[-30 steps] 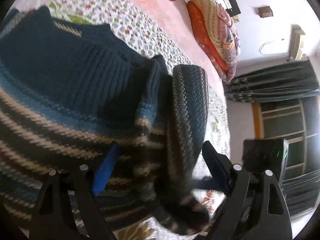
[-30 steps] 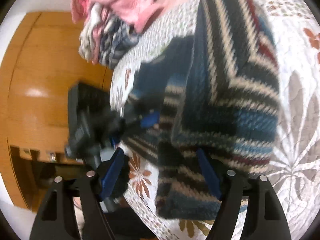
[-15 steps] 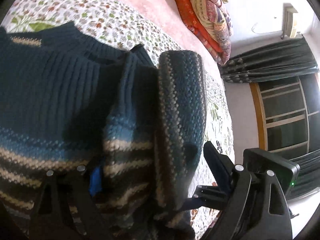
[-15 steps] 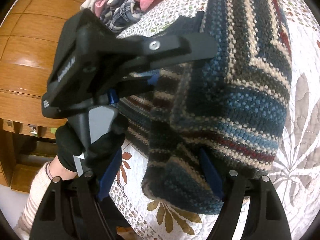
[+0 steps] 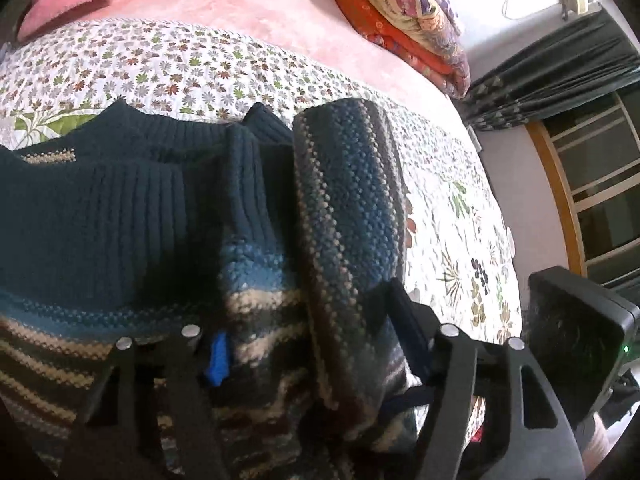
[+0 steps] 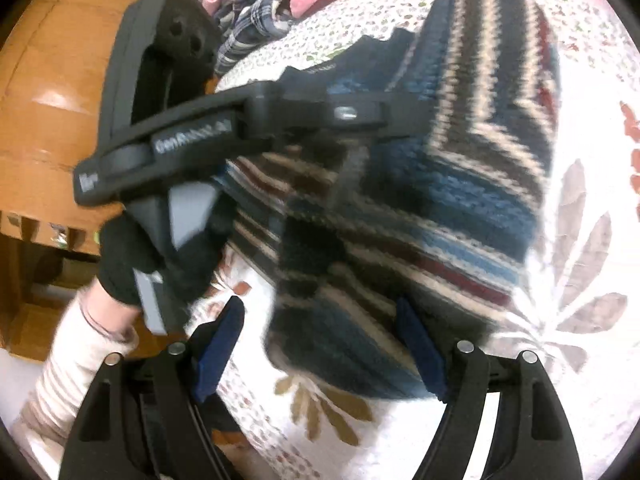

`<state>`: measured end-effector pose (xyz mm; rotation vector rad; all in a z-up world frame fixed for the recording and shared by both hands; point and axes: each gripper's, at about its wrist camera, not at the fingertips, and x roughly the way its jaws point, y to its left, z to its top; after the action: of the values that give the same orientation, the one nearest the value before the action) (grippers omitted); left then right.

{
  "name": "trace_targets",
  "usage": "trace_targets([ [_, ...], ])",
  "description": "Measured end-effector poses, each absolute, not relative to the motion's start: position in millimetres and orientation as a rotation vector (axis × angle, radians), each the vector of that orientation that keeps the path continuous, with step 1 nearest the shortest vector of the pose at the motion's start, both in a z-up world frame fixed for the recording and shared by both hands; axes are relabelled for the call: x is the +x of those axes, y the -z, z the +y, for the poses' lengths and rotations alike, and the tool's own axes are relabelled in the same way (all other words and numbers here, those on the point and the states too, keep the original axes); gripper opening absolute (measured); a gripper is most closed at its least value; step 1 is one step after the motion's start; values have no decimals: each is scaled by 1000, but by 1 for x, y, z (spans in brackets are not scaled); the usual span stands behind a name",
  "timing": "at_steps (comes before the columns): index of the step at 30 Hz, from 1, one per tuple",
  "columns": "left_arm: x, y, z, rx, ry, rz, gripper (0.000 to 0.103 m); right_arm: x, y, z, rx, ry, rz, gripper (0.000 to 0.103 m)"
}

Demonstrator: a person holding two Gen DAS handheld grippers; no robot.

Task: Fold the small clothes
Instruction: 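Press the folded side down with the right gripper while the left gripper steadies the sweater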

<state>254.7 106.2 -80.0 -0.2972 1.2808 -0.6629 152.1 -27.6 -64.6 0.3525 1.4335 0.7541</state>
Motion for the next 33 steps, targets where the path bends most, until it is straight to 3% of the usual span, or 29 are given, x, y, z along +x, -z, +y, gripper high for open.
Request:
trace_targets([
  [6, 258, 72, 112, -284, 695, 1329, 58, 146, 68, -51, 380, -722, 1444, 79],
  [16, 259, 73, 124, -269, 681, 1393, 59, 156, 46, -70, 452, -726, 1364, 80],
  [23, 256, 70, 125, -342, 715, 1390, 59, 157, 64, -70, 416, -632, 1417, 80],
  [33, 256, 79, 124, -378, 703, 1400, 65, 186, 69, -69, 421, -349, 1432, 84],
])
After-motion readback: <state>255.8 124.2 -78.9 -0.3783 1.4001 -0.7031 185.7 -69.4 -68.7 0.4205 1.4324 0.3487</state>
